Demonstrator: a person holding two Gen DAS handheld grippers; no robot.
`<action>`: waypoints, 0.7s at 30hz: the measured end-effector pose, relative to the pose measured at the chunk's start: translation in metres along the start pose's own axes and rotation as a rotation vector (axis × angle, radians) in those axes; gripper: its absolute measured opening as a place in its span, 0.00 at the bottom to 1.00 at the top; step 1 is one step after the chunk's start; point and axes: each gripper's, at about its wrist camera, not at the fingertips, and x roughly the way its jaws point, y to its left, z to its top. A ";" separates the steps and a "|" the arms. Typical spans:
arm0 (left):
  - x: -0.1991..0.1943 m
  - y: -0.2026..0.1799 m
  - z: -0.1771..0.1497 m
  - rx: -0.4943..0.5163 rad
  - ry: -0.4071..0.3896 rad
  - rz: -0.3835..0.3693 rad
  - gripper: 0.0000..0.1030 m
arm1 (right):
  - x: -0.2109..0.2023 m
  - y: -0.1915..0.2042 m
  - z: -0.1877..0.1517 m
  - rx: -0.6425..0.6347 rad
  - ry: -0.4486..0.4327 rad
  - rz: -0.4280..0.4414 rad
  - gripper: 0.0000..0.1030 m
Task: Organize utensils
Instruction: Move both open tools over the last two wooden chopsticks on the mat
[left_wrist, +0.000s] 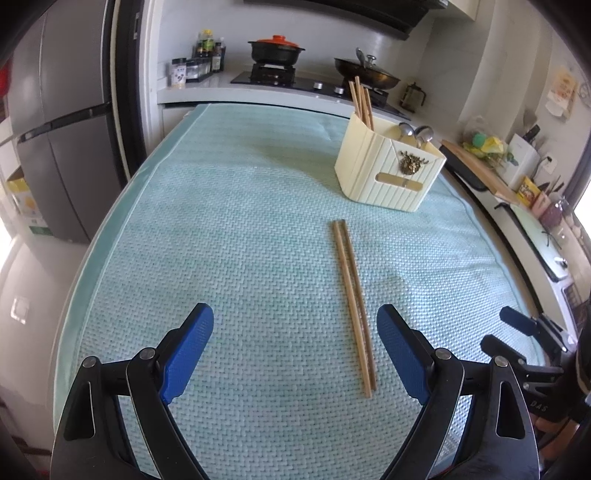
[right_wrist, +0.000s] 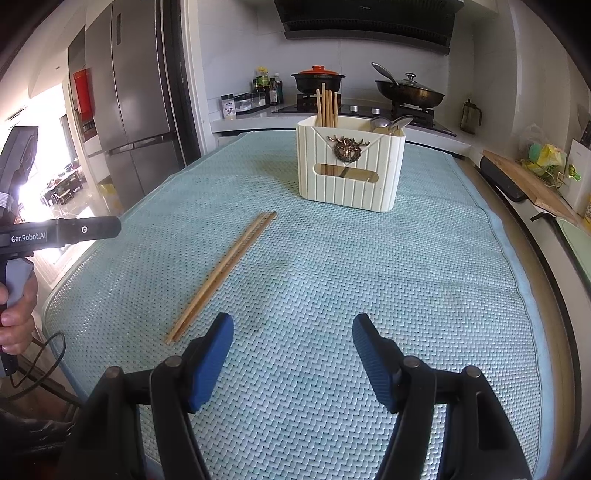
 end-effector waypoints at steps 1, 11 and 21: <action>0.000 0.000 0.000 -0.002 -0.001 0.002 0.88 | 0.000 0.001 0.000 -0.003 0.001 0.001 0.66; 0.006 0.006 -0.002 -0.015 0.015 0.010 0.88 | 0.007 0.006 -0.002 -0.009 0.023 0.008 0.66; 0.005 0.013 0.000 -0.034 0.005 0.021 0.88 | 0.010 0.004 -0.003 0.010 0.035 0.010 0.66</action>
